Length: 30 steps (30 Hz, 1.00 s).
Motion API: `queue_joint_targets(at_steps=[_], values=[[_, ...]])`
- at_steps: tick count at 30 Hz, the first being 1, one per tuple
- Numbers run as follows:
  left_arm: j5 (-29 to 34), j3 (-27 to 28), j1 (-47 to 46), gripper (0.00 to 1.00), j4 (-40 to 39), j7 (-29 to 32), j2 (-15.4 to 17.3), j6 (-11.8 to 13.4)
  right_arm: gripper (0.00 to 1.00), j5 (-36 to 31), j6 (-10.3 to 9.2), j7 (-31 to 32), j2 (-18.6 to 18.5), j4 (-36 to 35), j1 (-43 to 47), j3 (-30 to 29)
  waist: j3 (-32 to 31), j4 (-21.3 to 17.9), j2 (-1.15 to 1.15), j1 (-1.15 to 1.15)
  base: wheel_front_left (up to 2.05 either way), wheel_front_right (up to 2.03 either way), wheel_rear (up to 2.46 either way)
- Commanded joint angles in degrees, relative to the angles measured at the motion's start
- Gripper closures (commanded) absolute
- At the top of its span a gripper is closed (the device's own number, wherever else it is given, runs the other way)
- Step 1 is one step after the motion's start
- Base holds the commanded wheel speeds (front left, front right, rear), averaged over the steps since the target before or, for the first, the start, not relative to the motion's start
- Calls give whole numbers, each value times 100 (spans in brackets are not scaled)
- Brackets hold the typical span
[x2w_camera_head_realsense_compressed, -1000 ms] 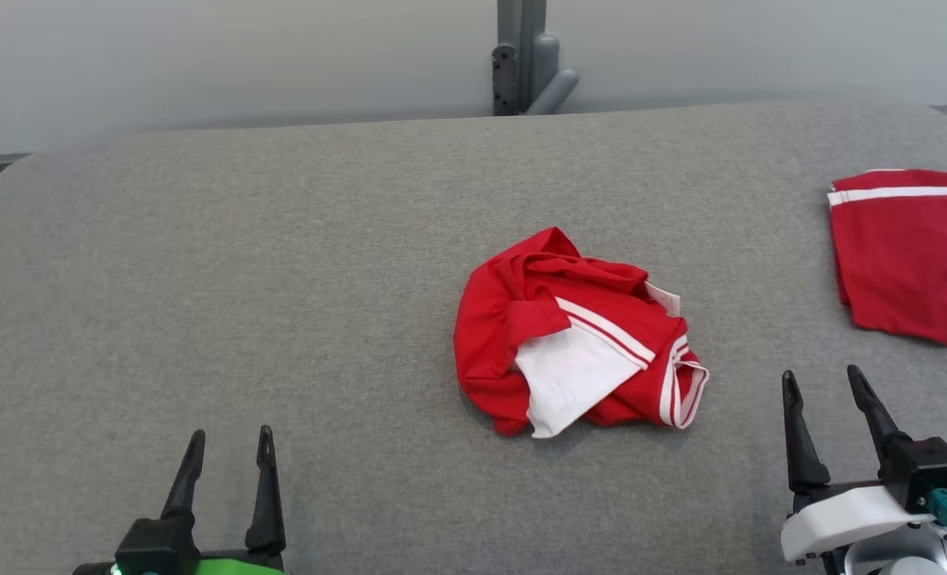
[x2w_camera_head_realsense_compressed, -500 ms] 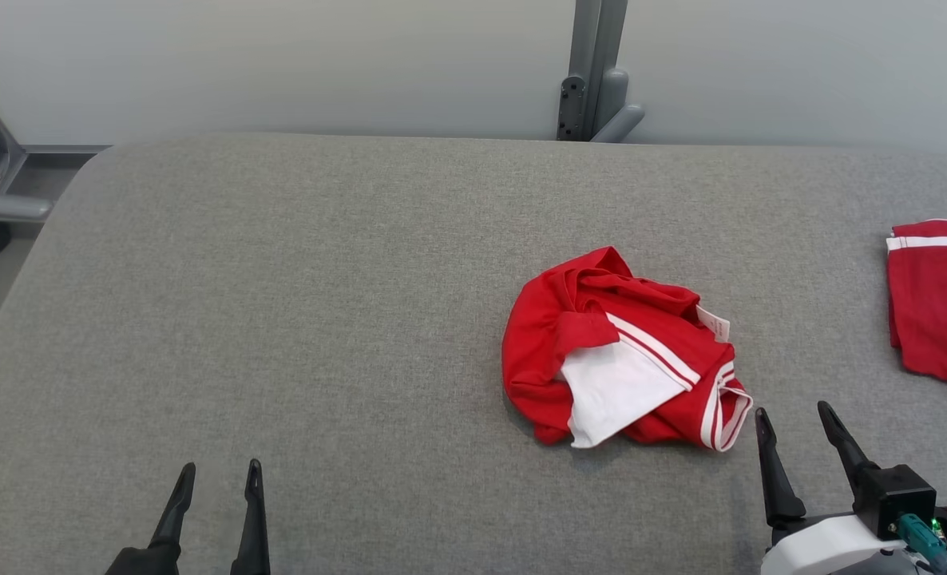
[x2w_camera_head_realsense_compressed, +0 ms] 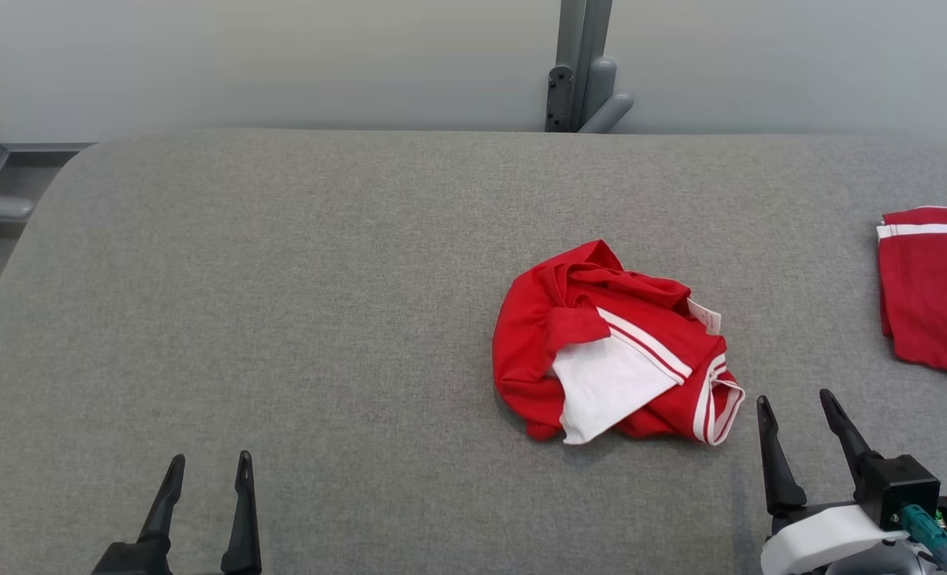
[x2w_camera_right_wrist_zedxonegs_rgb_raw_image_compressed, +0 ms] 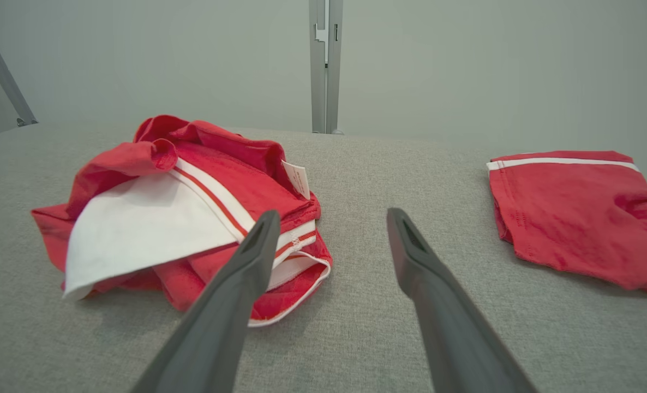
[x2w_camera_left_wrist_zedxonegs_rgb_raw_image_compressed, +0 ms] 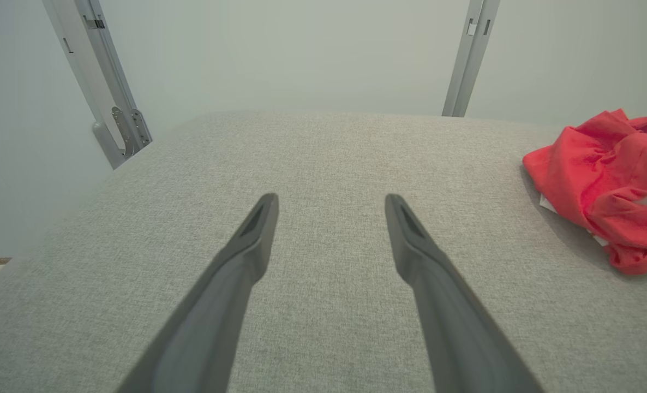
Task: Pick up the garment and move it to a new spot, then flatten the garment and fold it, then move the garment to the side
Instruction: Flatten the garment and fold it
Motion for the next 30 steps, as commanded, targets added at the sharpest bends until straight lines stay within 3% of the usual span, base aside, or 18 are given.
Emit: queue_joint_targets(at_steps=[1,6,8,13,19,24,30], values=[[35,13,-91,0,-28,-16,-12,-31,0,12,-10,-17,-2,-19,-61,-11,31,-24,7,0,0,0,0],[-53,-96,-224,0,-174,-16,-37,-54,0,47,-10,-17,-5,-44,-157,21,114,-132,7,0,0,0,0],[-425,-300,-270,0,-170,-15,-55,-78,0,52,-10,-17,-2,-59,-185,37,154,-207,7,0,0,0,0],[-1149,-1312,-656,0,35,-7,-57,-89,0,33,-10,-17,-4,-97,-330,93,323,-490,7,0,0,0,0],[-2306,-2548,-1355,0,635,571,-52,-87,0,44,-10,-16,-13,-96,-494,115,607,-978,7,0,0,0,0],[-3011,-3265,-1794,0,854,571,-47,-88,0,21,-10,-16,-22,-71,-556,151,767,-1320,7,0,0,0,0],[-3058,-3452,-2235,0,1414,399,-40,65,0,100,-10,-17,-11,-82,-645,148,968,-1606,7,0,0,0,0]])
